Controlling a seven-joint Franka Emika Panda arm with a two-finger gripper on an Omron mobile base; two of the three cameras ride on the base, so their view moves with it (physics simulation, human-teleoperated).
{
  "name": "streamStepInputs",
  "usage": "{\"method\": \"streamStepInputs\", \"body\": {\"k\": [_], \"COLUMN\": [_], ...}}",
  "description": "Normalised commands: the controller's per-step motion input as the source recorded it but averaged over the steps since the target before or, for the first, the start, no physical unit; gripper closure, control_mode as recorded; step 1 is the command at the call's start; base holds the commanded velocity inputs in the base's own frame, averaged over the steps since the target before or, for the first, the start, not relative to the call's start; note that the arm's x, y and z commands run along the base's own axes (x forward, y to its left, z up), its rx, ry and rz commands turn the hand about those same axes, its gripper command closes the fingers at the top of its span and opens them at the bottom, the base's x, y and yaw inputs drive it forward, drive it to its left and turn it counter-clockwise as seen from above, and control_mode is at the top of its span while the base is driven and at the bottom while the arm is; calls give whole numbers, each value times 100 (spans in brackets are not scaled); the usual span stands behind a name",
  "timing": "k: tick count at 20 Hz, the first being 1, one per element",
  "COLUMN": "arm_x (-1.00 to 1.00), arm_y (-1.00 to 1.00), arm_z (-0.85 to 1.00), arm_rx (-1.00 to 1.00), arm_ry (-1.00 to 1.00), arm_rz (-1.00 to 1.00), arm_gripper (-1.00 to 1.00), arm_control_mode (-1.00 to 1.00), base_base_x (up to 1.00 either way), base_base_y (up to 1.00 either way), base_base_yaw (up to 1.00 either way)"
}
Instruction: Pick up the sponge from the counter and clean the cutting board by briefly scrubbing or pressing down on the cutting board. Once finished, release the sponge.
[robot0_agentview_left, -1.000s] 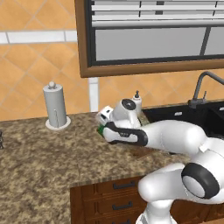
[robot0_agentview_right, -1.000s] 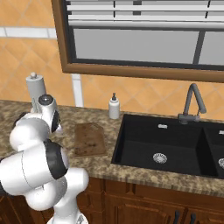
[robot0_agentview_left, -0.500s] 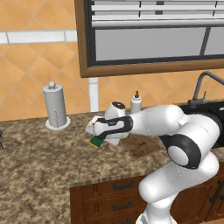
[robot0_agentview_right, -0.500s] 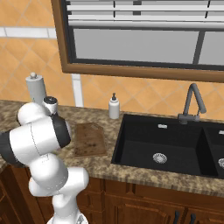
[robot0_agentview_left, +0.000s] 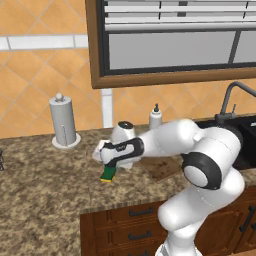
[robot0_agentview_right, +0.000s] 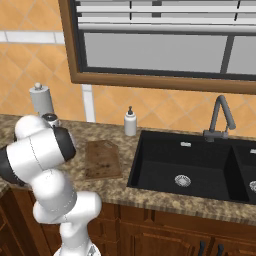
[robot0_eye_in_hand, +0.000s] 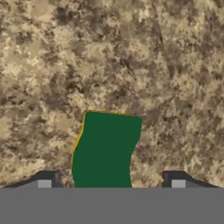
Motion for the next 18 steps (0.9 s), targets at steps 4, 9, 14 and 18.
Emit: {"method": "streamStepInputs", "body": {"k": [4,9,14,18], "arm_x": [-18,-51,-64,-67], "arm_y": [-11,-49,-97,-78], "arm_z": [40,65,51,90], "arm_rx": [-2,1,1,0], "arm_ry": [-4,-12,-14,-19], "arm_rz": [8,7,1,0], "arm_gripper": [-100,-100,-100,-100], "arm_control_mode": [-100,-100,-100,-100], "base_base_x": [0,0,0,0], "base_base_y": [0,0,0,0], "base_base_yaw": [0,0,0,0]}}
